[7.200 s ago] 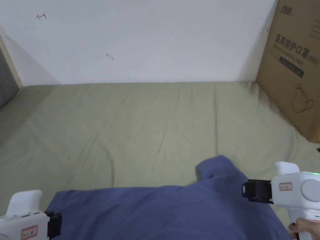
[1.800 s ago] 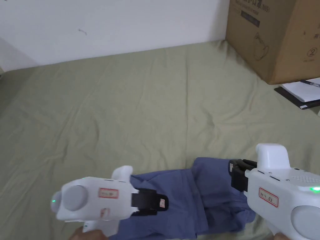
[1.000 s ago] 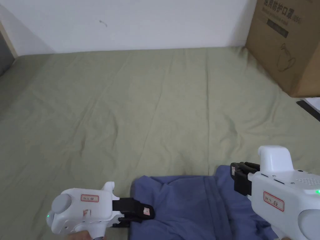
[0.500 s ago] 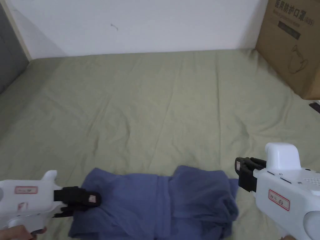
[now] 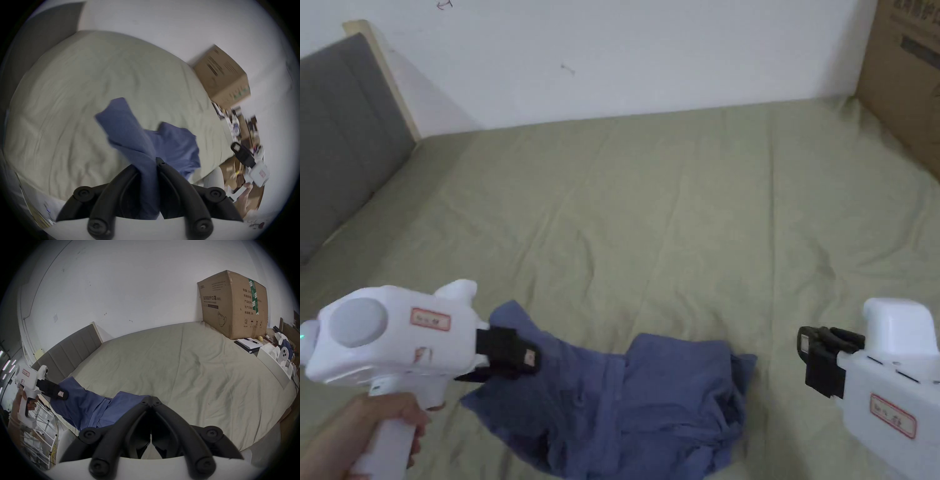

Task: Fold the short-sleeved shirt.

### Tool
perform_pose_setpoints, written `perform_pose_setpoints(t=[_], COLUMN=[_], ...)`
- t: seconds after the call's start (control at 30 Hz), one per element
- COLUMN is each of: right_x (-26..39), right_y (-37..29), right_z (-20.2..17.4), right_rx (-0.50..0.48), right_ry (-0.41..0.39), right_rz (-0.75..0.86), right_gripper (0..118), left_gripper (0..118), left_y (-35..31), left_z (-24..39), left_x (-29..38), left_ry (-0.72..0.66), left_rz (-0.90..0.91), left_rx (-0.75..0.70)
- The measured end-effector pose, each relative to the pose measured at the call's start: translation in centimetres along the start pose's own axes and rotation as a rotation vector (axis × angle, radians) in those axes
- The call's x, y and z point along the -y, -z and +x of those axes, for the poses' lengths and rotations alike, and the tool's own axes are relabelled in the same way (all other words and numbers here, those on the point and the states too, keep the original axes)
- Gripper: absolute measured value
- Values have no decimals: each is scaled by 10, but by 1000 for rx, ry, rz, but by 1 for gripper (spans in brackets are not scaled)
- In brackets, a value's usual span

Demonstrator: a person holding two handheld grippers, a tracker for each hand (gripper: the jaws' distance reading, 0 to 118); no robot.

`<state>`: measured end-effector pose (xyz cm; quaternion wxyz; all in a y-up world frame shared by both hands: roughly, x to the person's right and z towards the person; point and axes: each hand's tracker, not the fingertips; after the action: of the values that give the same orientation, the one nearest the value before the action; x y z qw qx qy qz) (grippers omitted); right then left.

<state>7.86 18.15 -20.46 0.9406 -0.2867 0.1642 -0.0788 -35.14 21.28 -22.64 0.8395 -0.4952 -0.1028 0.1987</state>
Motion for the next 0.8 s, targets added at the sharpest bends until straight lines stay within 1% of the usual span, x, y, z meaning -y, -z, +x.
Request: perform_pose_setpoints(t=[0.03,0.07,0.13,0.2,0.27,0.3,0.33,0.4,0.43,0.47,0.57,0.63,0.67,0.7,0.73,0.77,0.8], right_x=[1,2,3,6,9,11,12,14,16,19,20,21,21,22,24,25,25], right_y=[-3,-6,-11,-14,-18,-20,-24,-29,-33,-35,-38,-39,-38,-38,-37,-36,-35], right_z=[7,12,26,40,53,59,63,73,77,81,92,97,99,101,102,102,102], right_rx=[0,1,5,18,26,41,45,46,57,63,96,89,88,87,86,84,83], right_ry=[11,22,45,75,105,124,137,152,152,147,136,159,176,190,195,196,196], right_rz=[7,11,16,21,23,24,20,13,13,14,15,19,20,23,25,24,23], right_gripper=[0,0,0,0,0,0,0,0,0,0,0,0,0,0,0,0,0], left_gripper=[8,8,8,8,10,20,41,97,102,102,102,99,90,59,22,2,2], left_y=[9,18,41,76,112,131,147,163,162,155,125,101,94,87,85,89,95], left_z=[25,46,98,132,145,153,157,161,159,155,135,124,117,110,106,104,101], left_x=[-3,-4,-1,0,-1,0,2,7,9,7,-2,-7,-8,-8,-7,-7,-2], left_ry=[55,67,135,183,205,244,228,167,160,138,63,14,0,-10,2,29,31], left_rz=[-23,-36,-75,-151,-217,-270,-289,-319,-301,-273,-199,-116,-84,-66,-74,-94,-104], left_rx=[11,5,25,59,54,77,90,57,77,124,131,107,92,60,25,5,-14])
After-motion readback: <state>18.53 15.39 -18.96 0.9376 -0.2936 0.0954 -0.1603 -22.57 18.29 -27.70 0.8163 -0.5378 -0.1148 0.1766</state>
